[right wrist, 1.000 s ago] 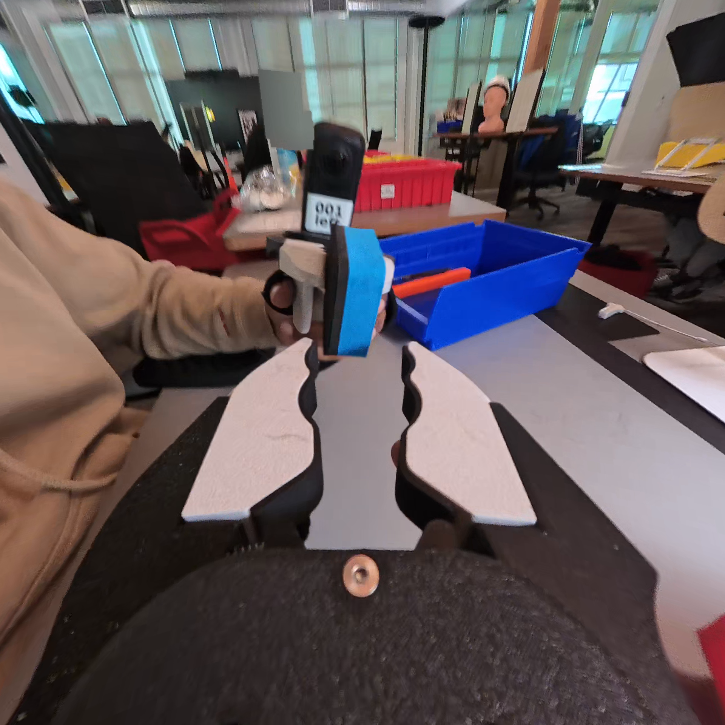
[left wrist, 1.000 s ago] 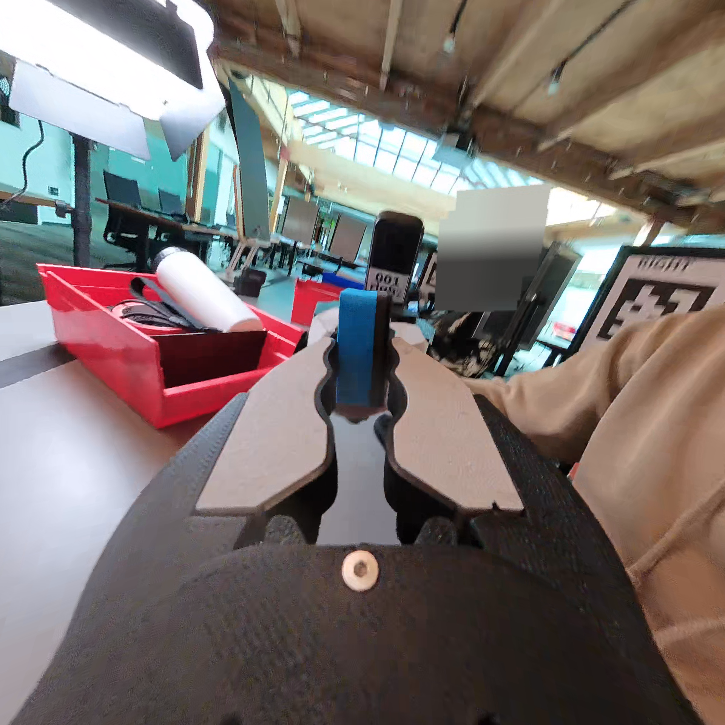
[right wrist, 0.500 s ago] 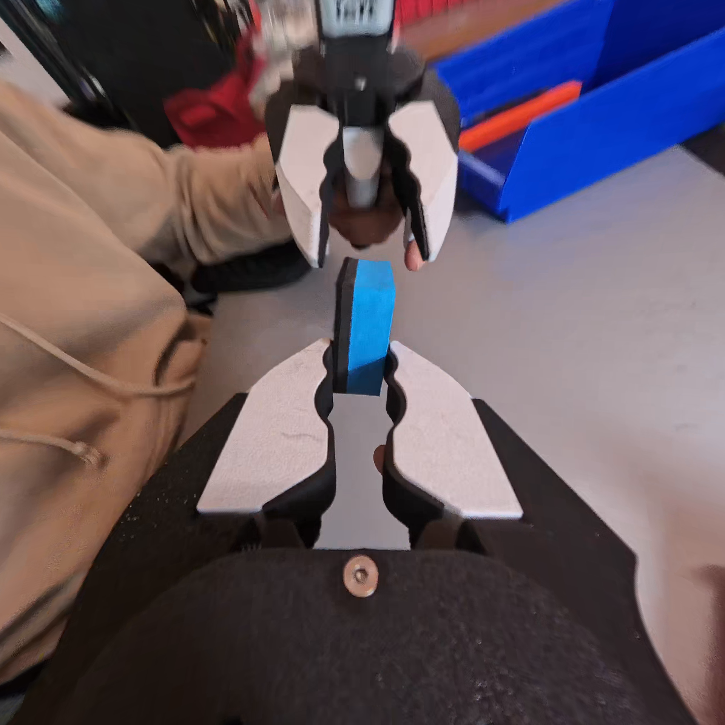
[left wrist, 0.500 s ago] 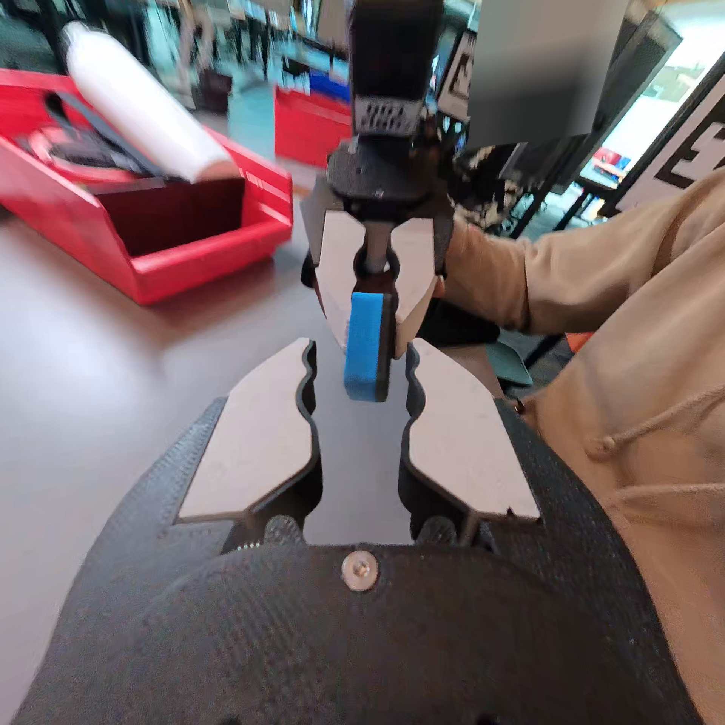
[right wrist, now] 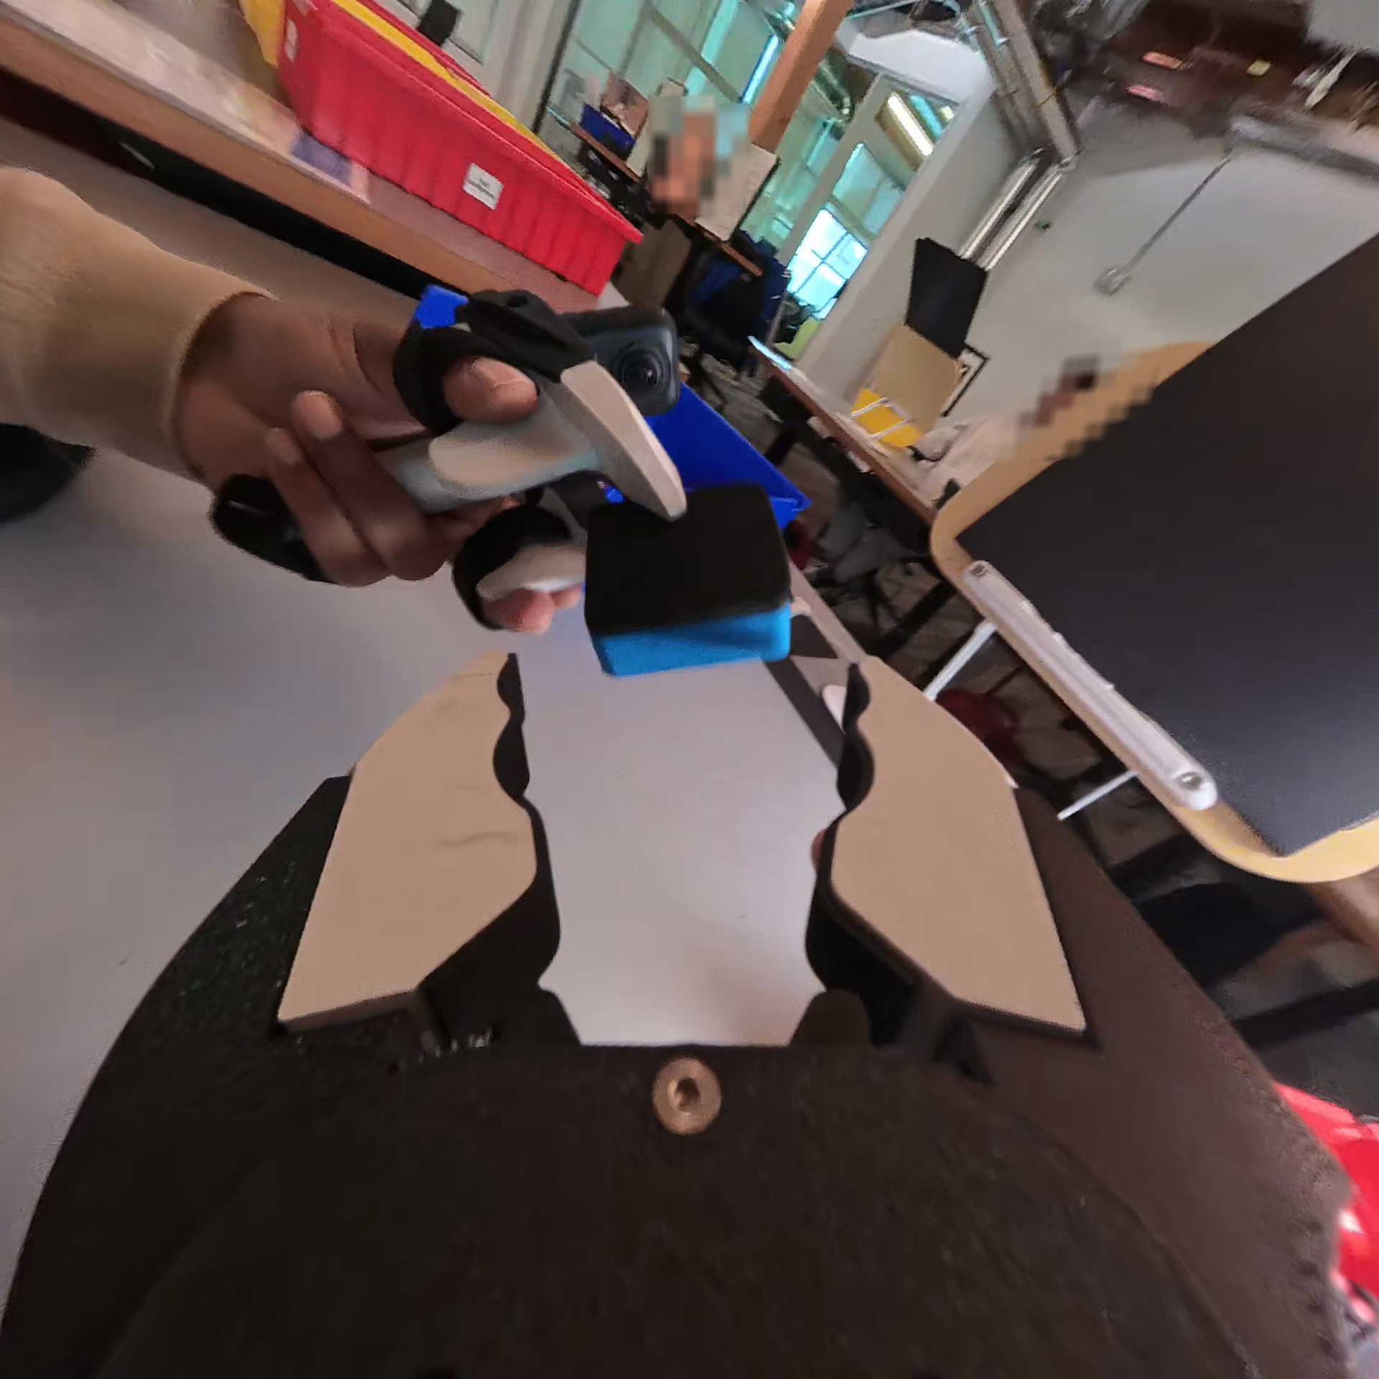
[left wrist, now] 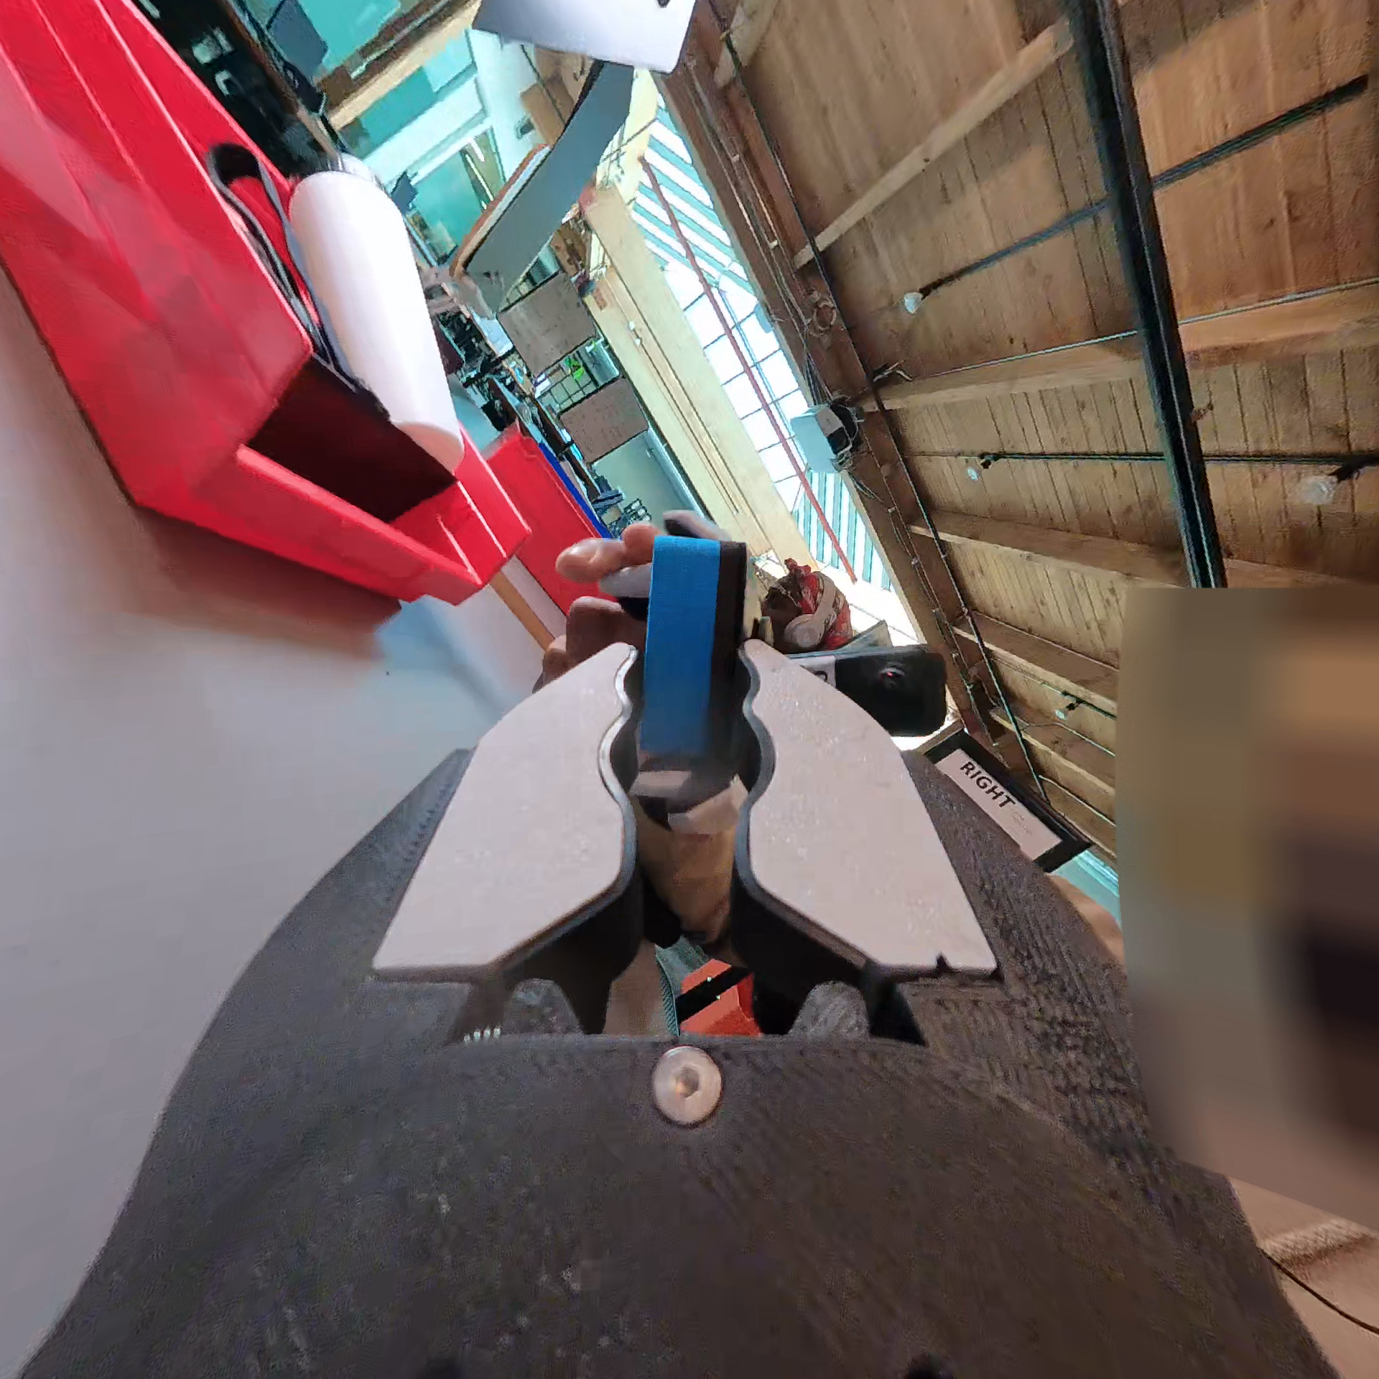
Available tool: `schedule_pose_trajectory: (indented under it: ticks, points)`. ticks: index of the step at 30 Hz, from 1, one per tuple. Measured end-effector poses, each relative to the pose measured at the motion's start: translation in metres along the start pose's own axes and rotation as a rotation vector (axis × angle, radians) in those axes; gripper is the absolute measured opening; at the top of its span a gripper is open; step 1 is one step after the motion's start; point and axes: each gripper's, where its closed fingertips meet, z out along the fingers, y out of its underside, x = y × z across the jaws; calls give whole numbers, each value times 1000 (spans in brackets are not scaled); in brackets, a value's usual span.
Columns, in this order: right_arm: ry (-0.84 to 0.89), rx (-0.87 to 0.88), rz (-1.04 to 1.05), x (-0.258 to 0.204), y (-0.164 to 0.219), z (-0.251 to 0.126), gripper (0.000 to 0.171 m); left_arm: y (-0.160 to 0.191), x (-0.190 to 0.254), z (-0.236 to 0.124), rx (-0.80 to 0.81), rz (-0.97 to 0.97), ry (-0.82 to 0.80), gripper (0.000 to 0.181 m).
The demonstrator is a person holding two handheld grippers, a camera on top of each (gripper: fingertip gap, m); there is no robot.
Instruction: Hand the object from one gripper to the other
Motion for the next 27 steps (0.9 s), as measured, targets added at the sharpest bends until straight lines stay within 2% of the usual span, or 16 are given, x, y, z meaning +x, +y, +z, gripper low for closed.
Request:
schedule_pose_trajectory:
  ticks: [2, 4, 5, 7, 9, 13, 15, 17, 22, 24, 27]
  points:
    - [43, 22, -64, -5, -5, 5, 81, 11, 1, 9, -16, -24, 11, 22]
    - [91, 13, -106, -1, -6, 3, 58, 16, 5, 13, -27, -32, 30, 22]
    - [57, 12, -102, -2, -7, 1, 58, 18, 9, 13, -55, 3, 45, 24]
    - [-9, 54, 53, 3, -15, -7, 58, 18, 16, 12, -100, 142, 46, 40]
    - [-178, 71, 272, 0, -18, -14, 58, 16, 23, 9, -131, 360, 3, 51]
    - [-488, 29, 604, -19, -14, -24, 58, 30, 22, 8, -280, 760, -138, 64]
    - [-582, 35, 709, -31, -16, -23, 58, 45, 16, 9, -377, 845, -171, 66]
    - [-629, 10, 756, -41, -14, -18, 58, 55, 14, 10, -429, 824, -160, 57]
    - [-572, 43, 788, -32, -14, -13, 58, 48, 13, 10, -395, 707, -161, 56]
    - [-447, 97, 634, -18, -17, -14, 67, 40, 15, 8, -349, 545, -130, 56]
    - [-277, 117, 232, -10, -18, -21, 70, 39, 20, 3, -345, 167, 3, 55]
